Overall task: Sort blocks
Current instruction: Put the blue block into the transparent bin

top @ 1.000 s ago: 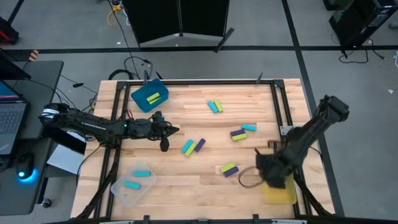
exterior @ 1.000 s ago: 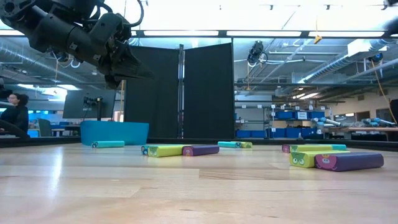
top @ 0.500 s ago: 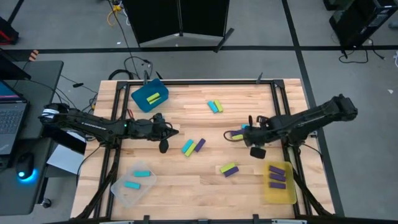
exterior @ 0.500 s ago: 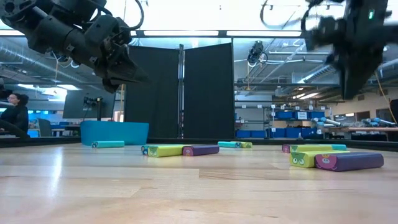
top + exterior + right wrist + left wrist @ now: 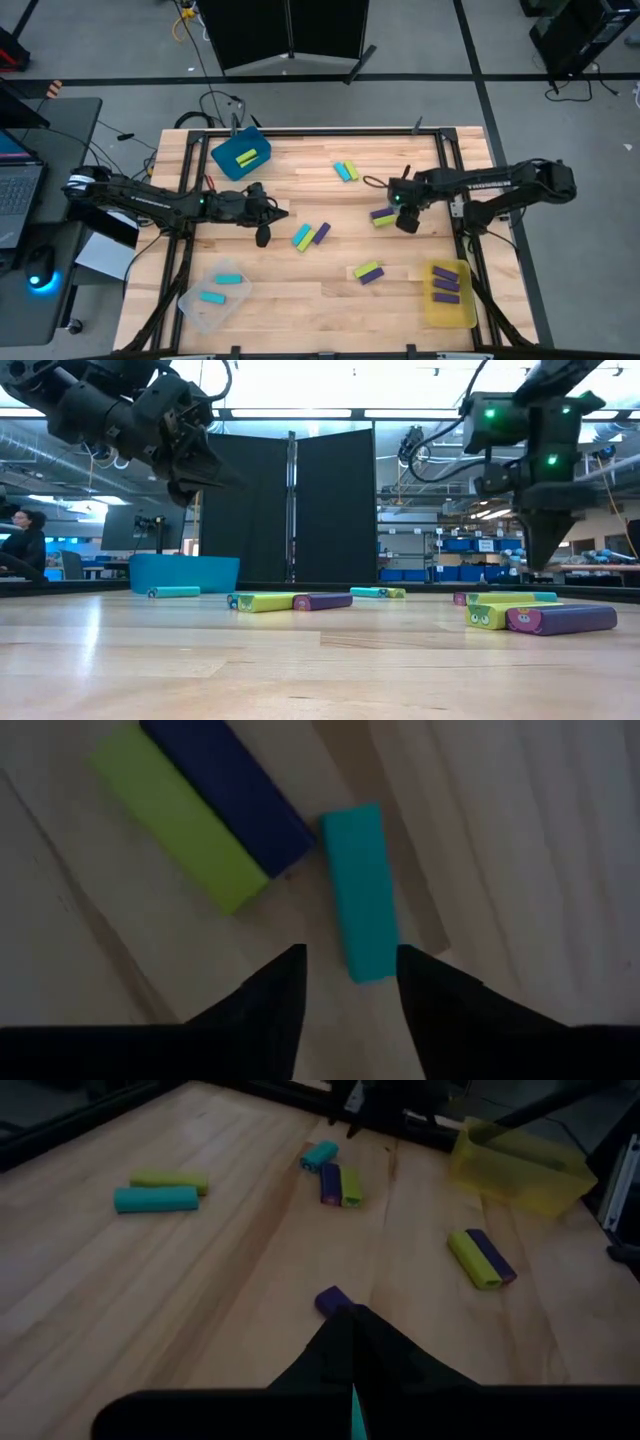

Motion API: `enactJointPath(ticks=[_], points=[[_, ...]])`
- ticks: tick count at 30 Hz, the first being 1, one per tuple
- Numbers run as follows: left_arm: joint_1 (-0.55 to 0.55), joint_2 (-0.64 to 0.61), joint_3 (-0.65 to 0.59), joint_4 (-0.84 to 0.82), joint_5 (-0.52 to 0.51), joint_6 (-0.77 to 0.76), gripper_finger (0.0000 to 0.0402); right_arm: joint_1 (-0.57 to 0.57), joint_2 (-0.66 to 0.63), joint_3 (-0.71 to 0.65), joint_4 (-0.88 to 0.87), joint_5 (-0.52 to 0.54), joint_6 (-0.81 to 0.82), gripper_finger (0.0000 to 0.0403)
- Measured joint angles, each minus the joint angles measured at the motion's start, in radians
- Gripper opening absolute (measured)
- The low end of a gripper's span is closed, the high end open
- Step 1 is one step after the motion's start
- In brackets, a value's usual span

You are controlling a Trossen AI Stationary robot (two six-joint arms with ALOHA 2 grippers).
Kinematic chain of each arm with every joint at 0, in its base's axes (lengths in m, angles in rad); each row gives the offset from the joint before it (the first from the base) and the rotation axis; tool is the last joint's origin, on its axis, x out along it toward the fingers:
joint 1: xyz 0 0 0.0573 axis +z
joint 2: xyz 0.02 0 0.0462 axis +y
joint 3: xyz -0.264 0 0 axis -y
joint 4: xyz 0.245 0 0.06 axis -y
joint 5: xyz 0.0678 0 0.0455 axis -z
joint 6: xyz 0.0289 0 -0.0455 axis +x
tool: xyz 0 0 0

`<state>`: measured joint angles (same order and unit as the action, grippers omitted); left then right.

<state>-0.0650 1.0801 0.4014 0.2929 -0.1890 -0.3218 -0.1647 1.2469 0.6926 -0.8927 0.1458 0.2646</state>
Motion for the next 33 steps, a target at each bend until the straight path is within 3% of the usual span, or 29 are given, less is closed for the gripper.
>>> enactJointPath(ticks=[11, 27, 33], points=[[0.0, 0.0, 0.007, -0.023, 0.001, 0.005, 0.0007, -0.083, 0.03, 0.016, 0.082, -0.059, -0.078, 0.0205], [0.0, 0.0, 0.007, -0.03, 0.002, 0.029, 0.0007, -0.126, 0.26, 0.047, 0.095, -0.061, -0.251, 0.0199], [0.0, 0.0, 0.007, -0.029, 0.003, 0.029, 0.0007, -0.159, 0.288, 0.049, 0.098, -0.073, -0.268, 0.0163]])
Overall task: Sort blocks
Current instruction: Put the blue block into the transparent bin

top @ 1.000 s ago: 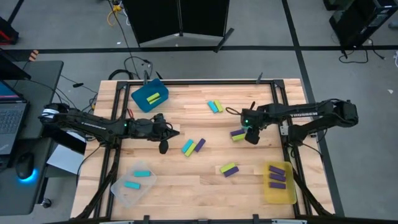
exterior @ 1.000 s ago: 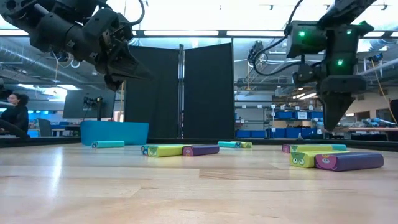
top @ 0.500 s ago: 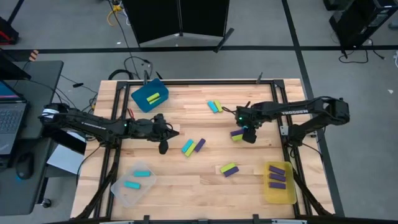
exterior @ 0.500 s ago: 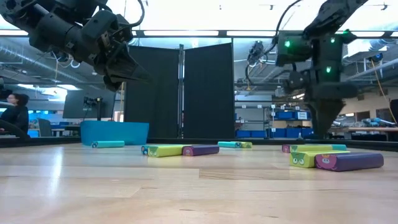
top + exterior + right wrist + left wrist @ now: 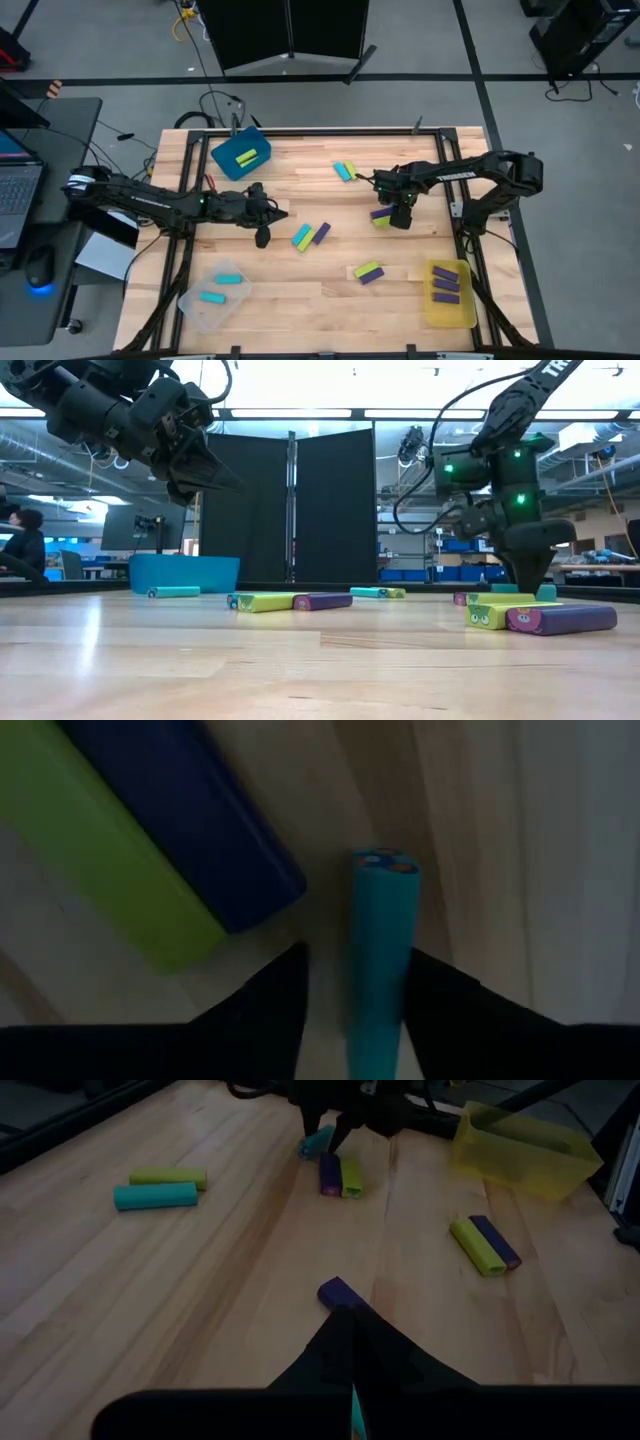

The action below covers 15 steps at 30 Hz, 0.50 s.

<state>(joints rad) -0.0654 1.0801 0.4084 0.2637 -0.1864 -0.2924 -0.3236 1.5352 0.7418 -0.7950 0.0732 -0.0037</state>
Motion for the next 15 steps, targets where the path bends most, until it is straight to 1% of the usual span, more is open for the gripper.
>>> enactJointPath(ticks=[2, 5, 6, 11, 13, 15], points=[[0.0, 0.0, 0.0, 0.001, 0.0, 0.0, 0.0007, -0.006, -0.004, -0.001, 0.003, -0.004, 0.0, 0.0133], [0.0, 0.0, 0.0, 0.008, 0.0, 0.0, 0.0007, -0.012, -0.021, -0.003, 0.016, 0.029, -0.004, 0.0077], [0.0, 0.0, 0.0, 0.008, 0.0, 0.0, 0.0007, -0.011, -0.029, -0.003, 0.017, 0.032, -0.008, 0.0069], [0.0, 0.0, -0.003, 0.049, 0.0, 0.0, 0.0007, 0.008, -0.101, -0.003, 0.072, 0.028, -0.017, 0.007], [0.0, 0.0, -0.013, 0.103, 0.0, 0.002, 0.0007, 0.027, -0.151, -0.003, 0.13, 0.027, 0.002, 0.007], [0.0, 0.001, -0.035, 0.194, 0.0, 0.009, 0.0007, 0.052, -0.206, -0.003, 0.219, 0.027, 0.024, 0.007]])
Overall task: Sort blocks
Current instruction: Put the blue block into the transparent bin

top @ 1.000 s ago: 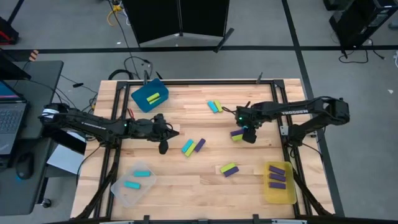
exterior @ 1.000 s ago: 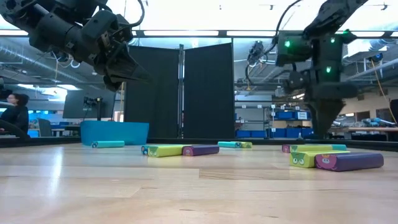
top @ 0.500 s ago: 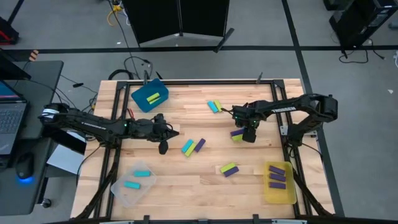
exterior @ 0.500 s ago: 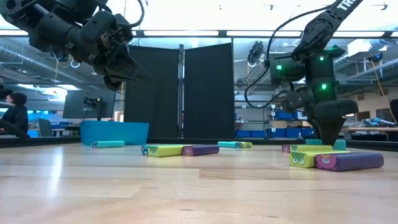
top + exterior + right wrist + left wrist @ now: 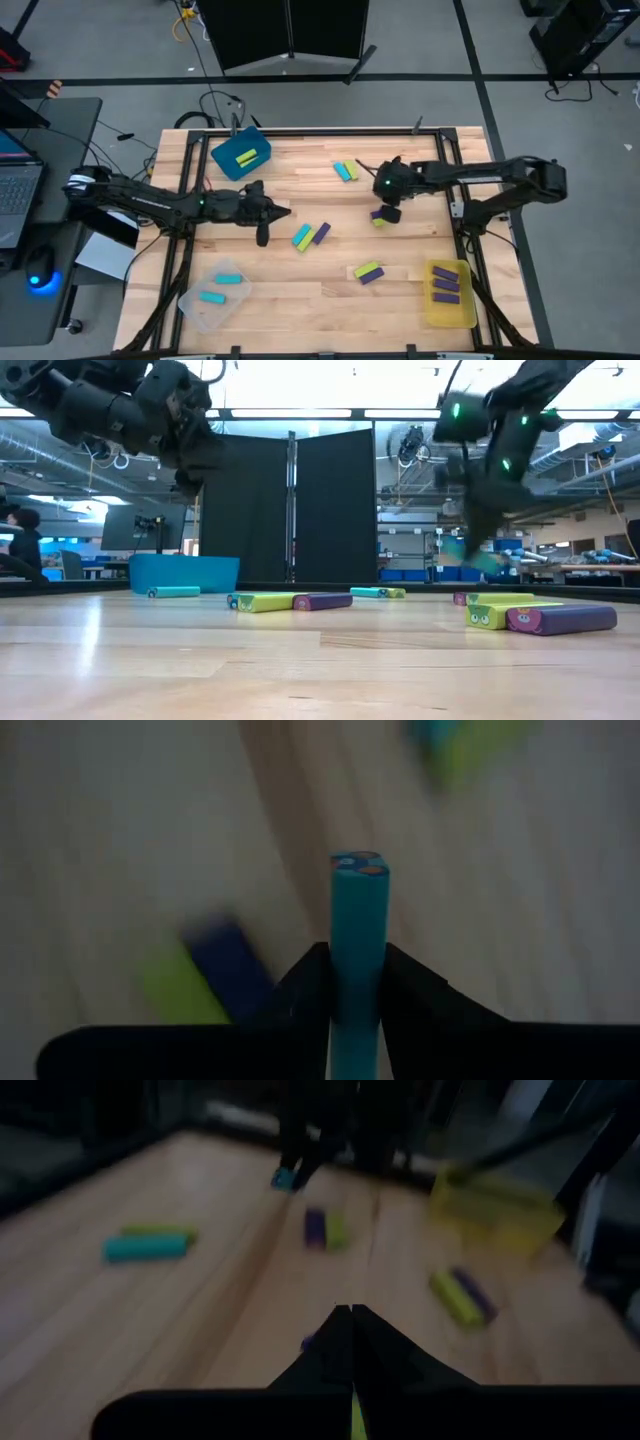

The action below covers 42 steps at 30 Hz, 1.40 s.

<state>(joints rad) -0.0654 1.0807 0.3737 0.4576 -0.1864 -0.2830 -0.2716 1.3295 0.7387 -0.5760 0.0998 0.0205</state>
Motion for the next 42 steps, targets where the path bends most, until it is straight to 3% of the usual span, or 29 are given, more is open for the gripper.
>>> enactJointPath(ticks=[5, 9, 14, 17, 24, 27, 35, 42], points=[[0.0, 0.046, -0.03, 0.232, 0.021, 0.042, 0.0007, 0.095, -0.091, -0.013, 0.371, -0.014, 0.003, 0.007], [0.0, 0.109, -0.03, 0.359, 0.03, 0.085, 0.0014, 0.185, -0.089, -0.024, 0.677, -0.02, -0.043, 0.007], [-0.001, 0.212, -0.02, 0.521, 0.085, 0.129, 0.0045, 0.268, -0.048, -0.025, 0.969, -0.078, -0.082, 0.007], [-0.001, 0.27, 0.025, 0.573, 0.17, 0.154, 0.0072, 0.291, -0.023, -0.025, 1.078, -0.155, -0.077, 0.007], [0.046, 0.376, 0.188, 0.554, 0.469, 0.193, 0.0138, 0.297, -0.006, -0.026, 1.151, -0.303, -0.039, 0.007], [0.089, 0.415, 0.258, 0.522, 0.552, 0.174, 0.0153, 0.301, -0.006, -0.026, 1.181, -0.358, -0.029, 0.007], [0.156, 0.558, 0.428, 0.49, 0.839, 0.095, 0.0159, 0.317, -0.006, -0.026, 1.212, -0.412, -0.024, 0.007], [0.164, 0.669, 0.56, 0.493, 0.954, 0.075, 0.0159, 0.331, -0.006, -0.026, 1.215, -0.422, -0.025, 0.007]])
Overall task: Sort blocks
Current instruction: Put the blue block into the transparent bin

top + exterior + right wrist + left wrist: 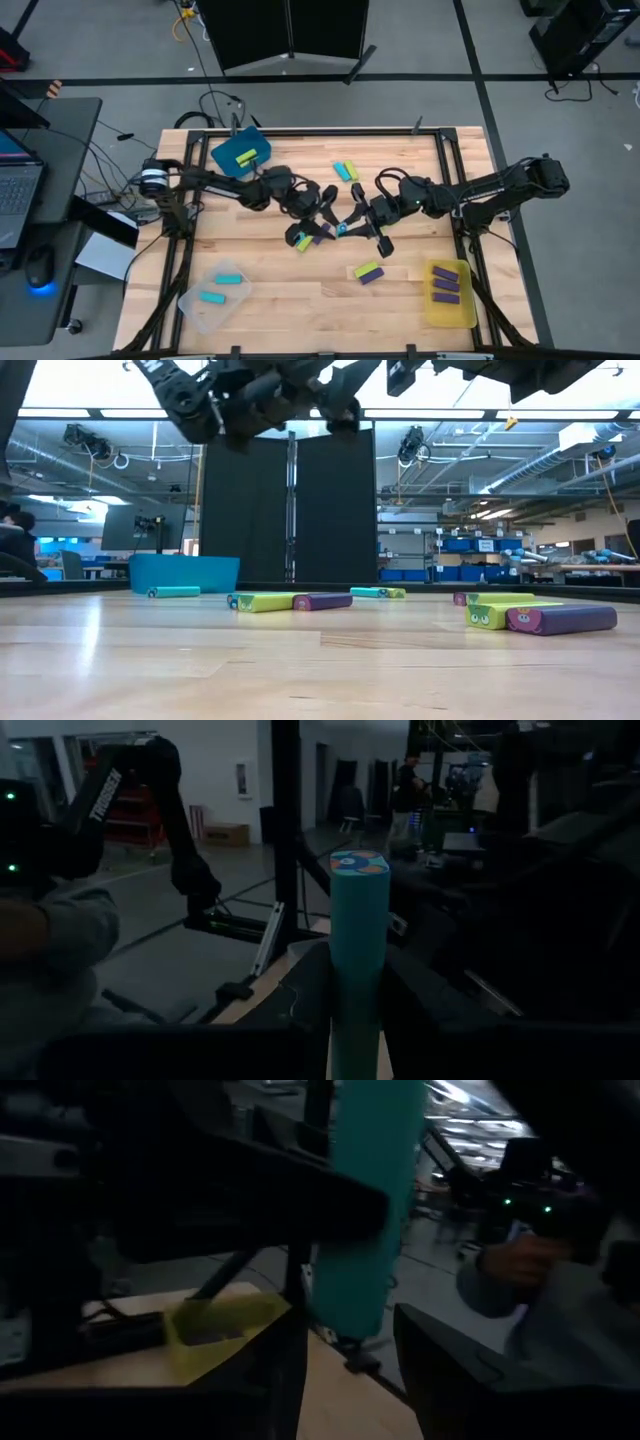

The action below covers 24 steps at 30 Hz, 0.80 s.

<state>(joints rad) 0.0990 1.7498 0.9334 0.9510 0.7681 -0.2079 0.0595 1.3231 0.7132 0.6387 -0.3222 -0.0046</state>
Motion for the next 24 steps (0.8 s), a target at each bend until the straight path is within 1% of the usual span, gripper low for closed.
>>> enactJointPath(ticks=[3, 9, 19, 24], points=[[0.001, 0.034, 0.045, 0.0, 0.063, -0.01, 0.0159, 0.005, 0.0, 0.0, 0.003, -0.009, 0.001, 0.007], [0.0, 0.073, 0.098, 0.035, 0.115, -0.012, 0.0159, 0.009, 0.0, 0.0, 0.005, -0.017, 0.0, 0.007], [0.0, 0.073, 0.098, 0.056, 0.12, -0.005, 0.0156, 0.011, 0.0, 0.0, 0.012, -0.015, -0.014, 0.007], [-0.003, 0.073, 0.098, 0.057, 0.106, -0.002, 0.0142, 0.011, 0.0, 0.0, 0.012, 0.0, -0.013, 0.007]])
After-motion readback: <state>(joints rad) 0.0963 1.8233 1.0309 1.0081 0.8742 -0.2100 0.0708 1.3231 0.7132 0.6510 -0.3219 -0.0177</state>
